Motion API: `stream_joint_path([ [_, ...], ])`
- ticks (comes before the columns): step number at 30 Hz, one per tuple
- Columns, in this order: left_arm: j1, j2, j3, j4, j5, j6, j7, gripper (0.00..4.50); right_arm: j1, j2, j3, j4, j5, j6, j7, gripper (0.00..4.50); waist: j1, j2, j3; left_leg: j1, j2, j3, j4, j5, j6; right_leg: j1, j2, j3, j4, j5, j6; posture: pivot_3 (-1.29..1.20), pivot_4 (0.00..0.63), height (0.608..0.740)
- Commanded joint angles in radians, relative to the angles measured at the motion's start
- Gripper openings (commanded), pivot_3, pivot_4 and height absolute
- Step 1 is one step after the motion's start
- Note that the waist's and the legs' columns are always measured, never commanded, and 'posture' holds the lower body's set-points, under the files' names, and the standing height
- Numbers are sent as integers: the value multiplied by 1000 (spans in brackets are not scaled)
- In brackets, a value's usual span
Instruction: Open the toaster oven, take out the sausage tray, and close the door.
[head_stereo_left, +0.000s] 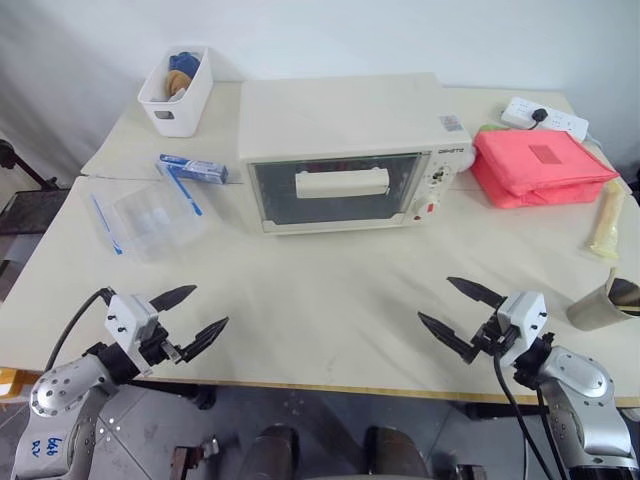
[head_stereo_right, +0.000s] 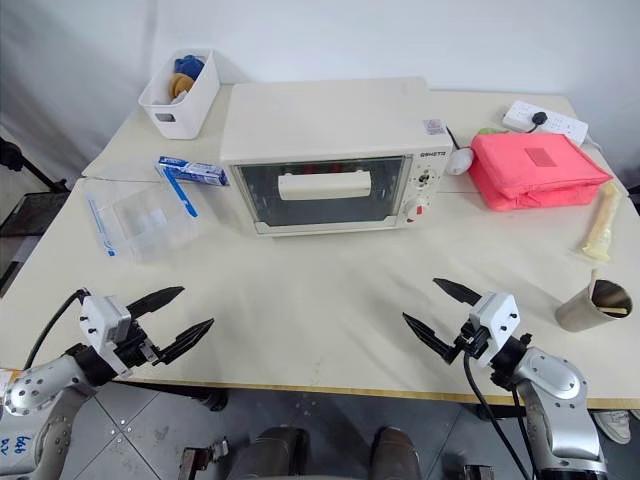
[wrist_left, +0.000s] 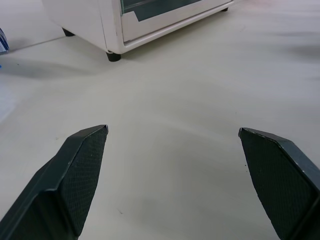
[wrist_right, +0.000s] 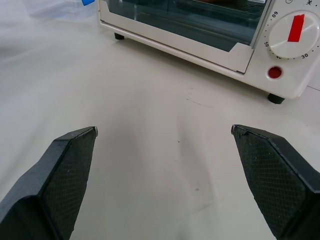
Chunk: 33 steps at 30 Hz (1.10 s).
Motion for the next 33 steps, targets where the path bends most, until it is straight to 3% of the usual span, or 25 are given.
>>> stream_joint_path([
  [1, 0, 19, 23, -49, -47, 37, -7, 4450, -29, -2, 4, -44, 52, 41, 2, 4500, 0, 0, 0, 0, 0, 0, 0, 0, 0, 0, 0, 0, 0, 0, 0, 0, 150, 740],
  [5, -31, 0, 99, -60, -188, 124, 23, 4450, -125, 16, 29, -88, 100, 151, -44, 4500, -5, 2, 1, 0, 4, 1, 1, 0, -1, -1, 3, 2, 0, 2, -2, 0, 150, 740],
  [8, -56, -7, 149, -68, -334, 174, -18, 4450, -307, 35, 111, -76, 78, 272, -97, 4500, -5, 2, 1, 0, 8, 2, 1, -1, -4, -3, 7, 3, 0, 3, -5, 0, 150, 740],
  [13, -55, -17, 119, -96, -350, 196, -31, 4450, -558, 120, 179, 26, 37, 378, -197, 4500, -23, 2, 1, -2, 9, 5, 0, 0, -4, -13, 9, 12, 7, 3, -6, 0, 150, 740],
  [16, -46, -12, 98, -140, -405, 261, -33, 4450, -636, 154, 192, 90, 22, 380, -206, 4500, -20, 2, 1, -3, 9, 10, 0, -1, -4, -15, 9, 12, 8, 3, -6, 0, 150, 740],
  [33, -62, -38, 85, -135, -361, 246, 22, 4450, -617, 154, 237, 91, -4, 140, 58, 4500, -30, 2, 2, -3, 13, 17, 0, -3, -3, -23, 13, 24, 10, 3, -6, 0, 150, 740],
])
